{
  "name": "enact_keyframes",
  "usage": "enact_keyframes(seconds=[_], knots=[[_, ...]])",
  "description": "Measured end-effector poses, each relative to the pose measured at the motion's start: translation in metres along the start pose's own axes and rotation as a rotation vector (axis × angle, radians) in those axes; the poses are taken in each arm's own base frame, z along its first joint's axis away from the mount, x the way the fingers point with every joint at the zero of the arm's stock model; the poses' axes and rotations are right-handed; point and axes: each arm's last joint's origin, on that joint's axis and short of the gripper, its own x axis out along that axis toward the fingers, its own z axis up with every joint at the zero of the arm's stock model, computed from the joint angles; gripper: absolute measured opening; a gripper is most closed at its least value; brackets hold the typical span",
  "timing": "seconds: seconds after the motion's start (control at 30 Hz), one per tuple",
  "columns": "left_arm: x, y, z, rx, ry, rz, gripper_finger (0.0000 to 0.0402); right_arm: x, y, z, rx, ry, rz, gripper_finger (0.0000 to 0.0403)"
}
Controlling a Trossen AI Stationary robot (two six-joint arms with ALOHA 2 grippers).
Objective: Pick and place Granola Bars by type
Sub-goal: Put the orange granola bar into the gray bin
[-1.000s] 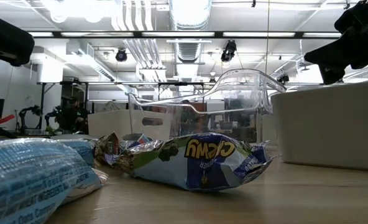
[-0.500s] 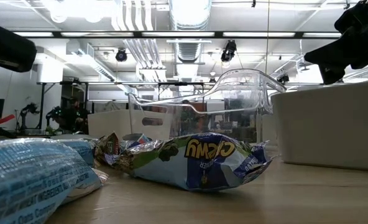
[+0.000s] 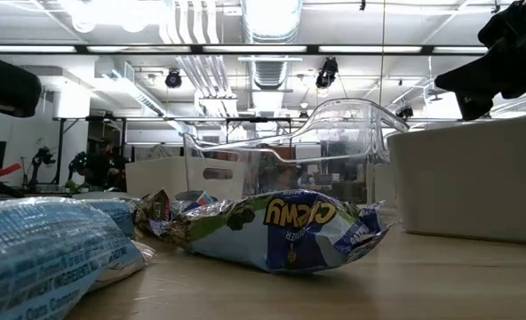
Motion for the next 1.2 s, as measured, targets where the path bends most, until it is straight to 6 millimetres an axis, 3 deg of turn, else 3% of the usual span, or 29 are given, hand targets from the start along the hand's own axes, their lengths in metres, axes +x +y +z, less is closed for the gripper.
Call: enact_keyframes(seconds=[0.8,0.93,1.2], knots=[[0.018,-0.001,0.002,-0.008,0.031,0.003,0.0219,0.0,0.0,0.0,0.0,0.0,0.0,0.0013],[0.018,-0.001,0.002,-0.015,0.031,0.003,0.0193,0.0,0.0,0.0,0.0,0.0,0.0,0.0013],[0.018,-0.001,0.002,-0.06,0.033,-0.002,0.0102,0.0,0.0,0.0,0.0,0.0,0.0,0.0013]])
